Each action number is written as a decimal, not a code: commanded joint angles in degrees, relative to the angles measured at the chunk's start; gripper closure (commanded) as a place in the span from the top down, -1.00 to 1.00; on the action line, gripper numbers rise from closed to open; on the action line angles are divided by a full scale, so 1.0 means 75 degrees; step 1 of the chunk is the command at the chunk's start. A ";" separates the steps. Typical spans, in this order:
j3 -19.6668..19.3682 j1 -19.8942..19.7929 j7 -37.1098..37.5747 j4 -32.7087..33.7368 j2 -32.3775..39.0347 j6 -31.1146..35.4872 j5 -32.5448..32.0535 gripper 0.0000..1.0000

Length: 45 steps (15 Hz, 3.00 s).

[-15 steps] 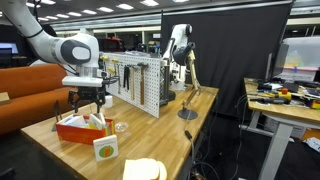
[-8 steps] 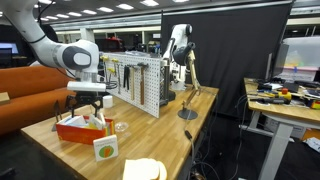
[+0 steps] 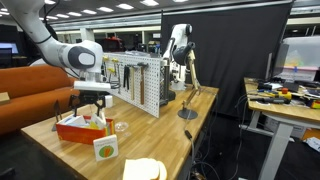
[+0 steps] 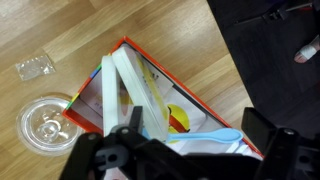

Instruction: Move the green book forward. Pick up the yellow book from the book holder and put it on the table.

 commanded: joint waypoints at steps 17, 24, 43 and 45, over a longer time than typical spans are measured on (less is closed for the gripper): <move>0.0165 -0.0169 -0.0559 0.0105 0.0019 -0.0727 0.0076 1.00; 0.0345 -0.0150 -0.0845 -0.0299 -0.0763 -0.0679 0.0221 1.00; 0.0174 -0.0218 -0.1328 -0.0064 -0.0067 0.0299 0.0066 1.00; 0.0180 -0.0250 -0.1298 -0.0037 0.0033 0.0306 0.0093 1.00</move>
